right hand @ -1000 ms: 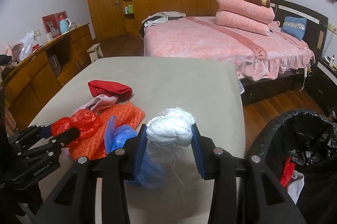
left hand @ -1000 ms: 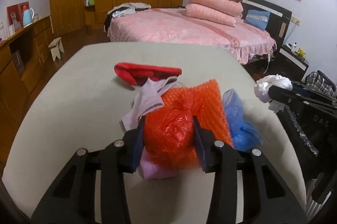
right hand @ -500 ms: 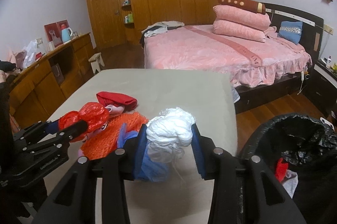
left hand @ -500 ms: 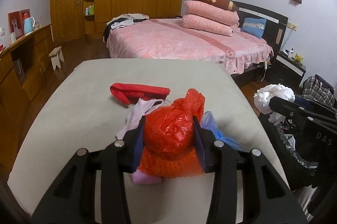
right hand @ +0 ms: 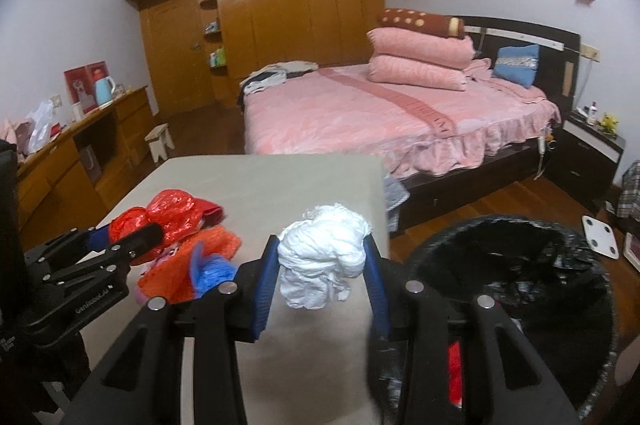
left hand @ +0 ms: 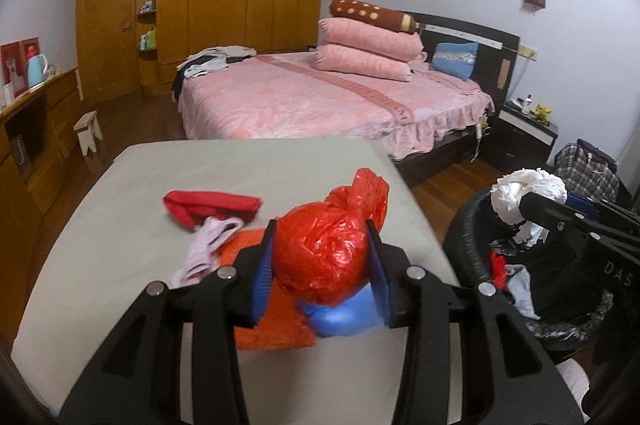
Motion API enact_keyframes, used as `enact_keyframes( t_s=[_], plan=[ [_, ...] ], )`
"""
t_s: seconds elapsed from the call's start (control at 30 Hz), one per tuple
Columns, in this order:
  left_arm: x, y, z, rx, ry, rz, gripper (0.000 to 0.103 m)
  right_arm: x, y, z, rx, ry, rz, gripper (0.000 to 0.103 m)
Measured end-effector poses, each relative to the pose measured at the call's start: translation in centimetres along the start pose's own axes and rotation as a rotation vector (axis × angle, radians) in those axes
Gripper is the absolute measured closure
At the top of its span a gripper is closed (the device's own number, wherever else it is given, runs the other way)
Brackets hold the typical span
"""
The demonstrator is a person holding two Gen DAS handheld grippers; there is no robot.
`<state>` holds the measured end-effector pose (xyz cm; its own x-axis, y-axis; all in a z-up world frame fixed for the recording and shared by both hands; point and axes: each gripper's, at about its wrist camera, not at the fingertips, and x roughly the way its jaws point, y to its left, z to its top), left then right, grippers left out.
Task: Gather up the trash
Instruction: 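Carry the white and red bags over the black bin and open both tools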
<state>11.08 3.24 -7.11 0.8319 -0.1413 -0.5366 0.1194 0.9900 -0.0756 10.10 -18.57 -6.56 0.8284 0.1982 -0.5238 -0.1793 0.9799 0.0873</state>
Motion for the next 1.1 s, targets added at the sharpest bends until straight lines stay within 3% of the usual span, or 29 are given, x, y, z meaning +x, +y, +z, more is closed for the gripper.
enact_keyframes(
  t_s=[0.63,1.1],
  plan=[
    [2.4,-11.8,0.6,0.104,-0.011,-0.239,0.063,-5.7,-10.9,-0.9,0.096,-0.059,-0.259,0.062],
    [5.9,-19.8,0.2,0.167,0.02,-0.384,0.063,-5.8,-16.7,-2.7,0.15,-0.025,-0.374,0.062]
  ],
)
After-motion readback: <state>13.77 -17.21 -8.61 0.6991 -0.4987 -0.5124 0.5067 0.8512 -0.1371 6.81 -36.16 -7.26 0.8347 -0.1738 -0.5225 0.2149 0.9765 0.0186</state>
